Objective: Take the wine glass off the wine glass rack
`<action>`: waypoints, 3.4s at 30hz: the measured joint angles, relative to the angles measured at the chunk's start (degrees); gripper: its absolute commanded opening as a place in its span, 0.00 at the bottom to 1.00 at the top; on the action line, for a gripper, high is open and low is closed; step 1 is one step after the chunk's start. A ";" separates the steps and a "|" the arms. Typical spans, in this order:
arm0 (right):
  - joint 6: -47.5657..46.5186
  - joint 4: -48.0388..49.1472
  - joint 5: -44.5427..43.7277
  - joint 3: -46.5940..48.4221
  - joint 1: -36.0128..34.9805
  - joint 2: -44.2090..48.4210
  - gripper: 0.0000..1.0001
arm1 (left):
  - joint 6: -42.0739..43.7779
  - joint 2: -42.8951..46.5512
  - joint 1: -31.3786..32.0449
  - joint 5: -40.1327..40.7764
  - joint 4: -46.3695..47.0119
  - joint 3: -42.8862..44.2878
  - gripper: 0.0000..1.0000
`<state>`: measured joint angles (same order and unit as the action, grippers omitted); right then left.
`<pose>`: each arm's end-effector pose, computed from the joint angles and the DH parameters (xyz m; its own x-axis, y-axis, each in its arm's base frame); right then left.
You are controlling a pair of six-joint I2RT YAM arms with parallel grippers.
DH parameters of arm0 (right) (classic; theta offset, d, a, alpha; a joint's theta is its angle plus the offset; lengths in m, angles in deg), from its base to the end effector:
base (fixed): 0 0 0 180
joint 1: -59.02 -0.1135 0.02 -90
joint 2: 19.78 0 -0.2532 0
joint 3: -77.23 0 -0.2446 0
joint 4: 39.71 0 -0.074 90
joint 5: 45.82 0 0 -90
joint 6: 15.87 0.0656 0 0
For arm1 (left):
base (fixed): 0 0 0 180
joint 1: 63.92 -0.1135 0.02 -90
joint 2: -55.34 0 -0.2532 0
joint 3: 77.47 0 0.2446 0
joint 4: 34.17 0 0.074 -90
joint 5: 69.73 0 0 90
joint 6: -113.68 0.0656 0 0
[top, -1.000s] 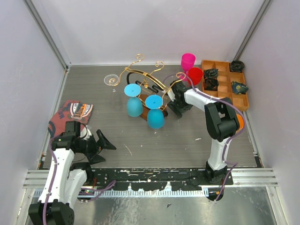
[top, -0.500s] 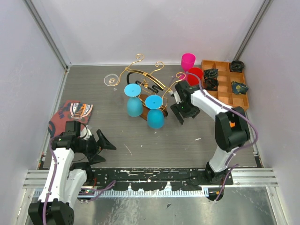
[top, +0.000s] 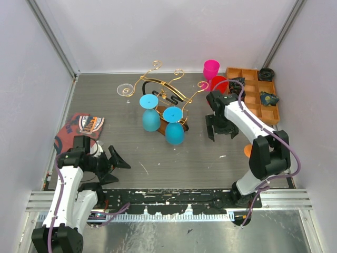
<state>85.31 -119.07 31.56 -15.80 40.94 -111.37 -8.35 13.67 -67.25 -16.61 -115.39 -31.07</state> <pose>0.2757 0.0749 0.2096 -0.9819 -0.1215 -0.1450 -0.0924 0.9769 -0.1928 0.1063 -0.0333 0.1790 -0.8725 -0.4757 0.1114 -0.4355 0.6539 -0.6186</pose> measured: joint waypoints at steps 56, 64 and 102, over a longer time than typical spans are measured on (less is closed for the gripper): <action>27.67 28.33 35.60 6.56 -9.79 18.80 0.46 | -4.57 4.00 0.00 2.03 0.46 0.11 0.98; 28.13 29.68 36.17 6.56 -11.45 18.40 0.45 | -4.55 3.98 0.00 2.01 0.46 0.11 0.98; 29.53 27.26 36.94 7.48 -6.73 17.94 0.01 | -4.04 3.28 0.00 1.81 0.26 0.17 0.98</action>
<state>114.84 -91.82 68.50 -8.33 34.21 -93.42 -12.39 16.95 -67.25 -14.80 -115.13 -30.89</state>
